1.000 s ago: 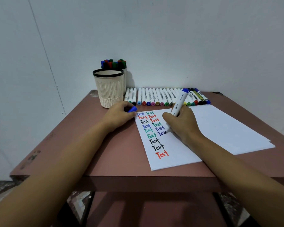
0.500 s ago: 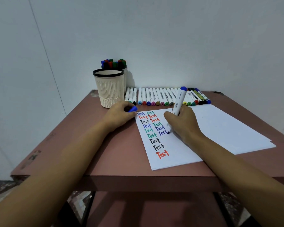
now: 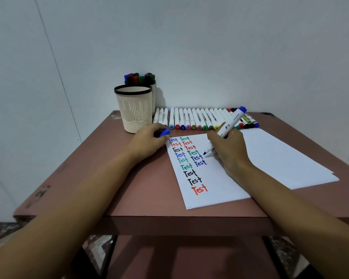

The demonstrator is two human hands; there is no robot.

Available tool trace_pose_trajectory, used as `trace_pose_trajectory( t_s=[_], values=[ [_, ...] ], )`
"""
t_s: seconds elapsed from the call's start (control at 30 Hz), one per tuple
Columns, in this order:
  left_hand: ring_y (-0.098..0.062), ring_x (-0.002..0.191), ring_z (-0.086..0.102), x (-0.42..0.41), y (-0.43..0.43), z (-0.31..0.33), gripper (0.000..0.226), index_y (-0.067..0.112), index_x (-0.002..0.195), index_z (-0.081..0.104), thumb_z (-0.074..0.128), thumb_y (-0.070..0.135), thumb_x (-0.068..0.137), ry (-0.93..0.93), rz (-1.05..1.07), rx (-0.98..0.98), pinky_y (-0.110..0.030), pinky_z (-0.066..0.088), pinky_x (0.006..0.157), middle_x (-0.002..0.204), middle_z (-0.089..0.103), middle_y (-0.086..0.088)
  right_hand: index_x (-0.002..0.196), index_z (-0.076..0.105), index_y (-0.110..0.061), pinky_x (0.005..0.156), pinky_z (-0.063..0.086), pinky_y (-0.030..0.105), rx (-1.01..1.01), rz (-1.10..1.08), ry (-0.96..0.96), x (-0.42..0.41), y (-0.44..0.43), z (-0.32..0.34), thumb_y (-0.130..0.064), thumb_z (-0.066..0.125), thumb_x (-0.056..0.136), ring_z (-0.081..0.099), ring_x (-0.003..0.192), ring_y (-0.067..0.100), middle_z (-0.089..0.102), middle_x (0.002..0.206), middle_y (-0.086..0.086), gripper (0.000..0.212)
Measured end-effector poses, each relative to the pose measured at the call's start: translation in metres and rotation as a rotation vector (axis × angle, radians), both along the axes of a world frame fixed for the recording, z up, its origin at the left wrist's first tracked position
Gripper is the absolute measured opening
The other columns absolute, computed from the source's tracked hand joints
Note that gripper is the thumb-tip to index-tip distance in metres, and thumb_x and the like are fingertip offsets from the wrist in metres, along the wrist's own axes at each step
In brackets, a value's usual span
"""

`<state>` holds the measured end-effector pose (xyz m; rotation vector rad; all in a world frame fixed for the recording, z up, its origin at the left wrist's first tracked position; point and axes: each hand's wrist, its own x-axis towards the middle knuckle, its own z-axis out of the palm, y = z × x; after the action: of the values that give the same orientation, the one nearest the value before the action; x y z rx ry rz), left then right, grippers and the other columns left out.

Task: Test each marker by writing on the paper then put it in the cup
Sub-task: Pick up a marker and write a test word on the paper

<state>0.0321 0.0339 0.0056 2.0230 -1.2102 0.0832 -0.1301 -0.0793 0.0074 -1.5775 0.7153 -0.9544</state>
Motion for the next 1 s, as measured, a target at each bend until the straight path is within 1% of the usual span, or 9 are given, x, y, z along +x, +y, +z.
trace_pose_trajectory(
  t_s=[0.1, 0.17, 0.23, 0.33, 0.47, 0.6, 0.73, 0.87, 1.0],
  values=[
    [-0.009, 0.092, 0.05, -0.006, 0.002, 0.001, 0.032, 0.013, 0.123, 0.057, 0.055, 0.019, 0.092, -0.048, -0.043, -0.042, -0.013, 0.033, 0.074, 0.108, 0.06, -0.002, 0.067, 0.048, -0.014, 0.041, 0.034, 0.02, 0.136, 0.054, -0.124, 0.001, -0.002, 0.005, -0.016, 0.066, 0.088, 0.042, 0.047, 0.012, 0.047, 0.053, 0.002, 0.028],
    [-0.011, 0.091, 0.052, -0.012, 0.003, 0.002, 0.033, 0.014, 0.125, 0.055, 0.055, 0.02, 0.092, -0.098, -0.081, -0.051, -0.013, 0.036, 0.074, 0.102, 0.055, 0.003, 0.057, 0.056, -0.017, 0.044, 0.036, 0.021, 0.199, 0.115, -0.196, 0.001, -0.001, 0.009, -0.023, 0.068, 0.087, 0.044, 0.047, 0.011, 0.051, 0.048, -0.002, 0.032],
    [-0.012, 0.088, 0.053, -0.017, 0.003, 0.002, 0.032, 0.012, 0.123, 0.056, 0.056, 0.019, 0.092, -0.148, -0.116, -0.075, -0.008, 0.036, 0.07, 0.097, 0.053, 0.005, 0.051, 0.063, -0.017, 0.049, 0.039, 0.022, 0.294, 0.172, -0.294, 0.002, 0.0, 0.013, -0.023, 0.066, 0.088, 0.046, 0.049, 0.011, 0.054, 0.052, 0.0, 0.037],
    [-0.008, 0.085, 0.052, -0.021, 0.0, 0.002, 0.03, 0.011, 0.119, 0.057, 0.059, 0.019, 0.09, -0.166, -0.15, -0.096, -0.004, 0.036, 0.069, 0.095, 0.055, 0.007, 0.07, 0.059, -0.011, 0.049, 0.044, 0.02, 0.416, 0.222, -0.383, 0.002, 0.001, 0.017, -0.013, 0.059, 0.092, 0.05, 0.053, 0.013, 0.056, 0.06, 0.004, 0.022],
    [-0.011, 0.085, 0.055, -0.025, -0.003, 0.002, 0.026, 0.009, 0.113, 0.061, 0.061, 0.017, 0.088, -0.166, -0.201, -0.112, -0.018, 0.043, 0.076, 0.095, 0.061, 0.003, 0.074, 0.058, -0.007, 0.054, 0.051, 0.021, 0.397, 0.266, -0.36, 0.003, 0.002, 0.016, -0.005, 0.054, 0.092, 0.057, 0.059, 0.014, 0.061, 0.059, 0.004, 0.018],
    [-0.013, 0.085, 0.055, -0.027, -0.003, 0.002, 0.025, 0.009, 0.112, 0.062, 0.062, 0.017, 0.088, -0.178, -0.209, -0.116, -0.023, 0.044, 0.076, 0.094, 0.062, 0.002, 0.078, 0.06, -0.007, 0.057, 0.053, 0.019, 0.361, 0.305, -0.345, 0.003, 0.003, 0.015, -0.005, 0.055, 0.092, 0.061, 0.058, 0.012, 0.065, 0.059, 0.001, 0.015],
    [-0.008, 0.082, 0.053, -0.028, -0.004, 0.001, 0.027, 0.01, 0.114, 0.062, 0.062, 0.017, 0.088, -0.21, -0.242, -0.152, -0.015, 0.041, 0.073, 0.096, 0.062, 0.003, 0.08, 0.063, -0.008, 0.057, 0.054, 0.018, 0.285, 0.369, -0.283, 0.004, 0.005, 0.012, -0.008, 0.057, 0.092, 0.061, 0.058, 0.009, 0.066, 0.062, 0.001, 0.014],
    [-0.011, 0.077, 0.055, -0.031, -0.004, 0.001, 0.031, 0.007, 0.114, 0.064, 0.06, 0.023, 0.088, -0.247, -0.282, -0.187, -0.022, 0.044, 0.07, 0.093, 0.065, -0.002, 0.081, 0.063, -0.007, 0.051, 0.045, 0.018, 0.209, 0.369, -0.187, 0.004, 0.004, 0.008, -0.019, 0.062, 0.09, 0.051, 0.053, 0.008, 0.055, 0.059, 0.001, 0.016],
    [-0.001, 0.064, 0.047, -0.035, -0.004, 0.001, 0.035, 0.005, 0.104, 0.066, 0.051, 0.031, 0.086, -0.24, -0.291, -0.204, -0.01, 0.034, 0.06, 0.077, 0.059, 0.002, 0.08, 0.061, -0.005, 0.05, 0.043, 0.017, 0.28, 0.418, -0.206, 0.005, 0.002, 0.008, -0.018, 0.06, 0.091, 0.048, 0.05, 0.008, 0.052, 0.057, 0.001, 0.017]
  ],
)
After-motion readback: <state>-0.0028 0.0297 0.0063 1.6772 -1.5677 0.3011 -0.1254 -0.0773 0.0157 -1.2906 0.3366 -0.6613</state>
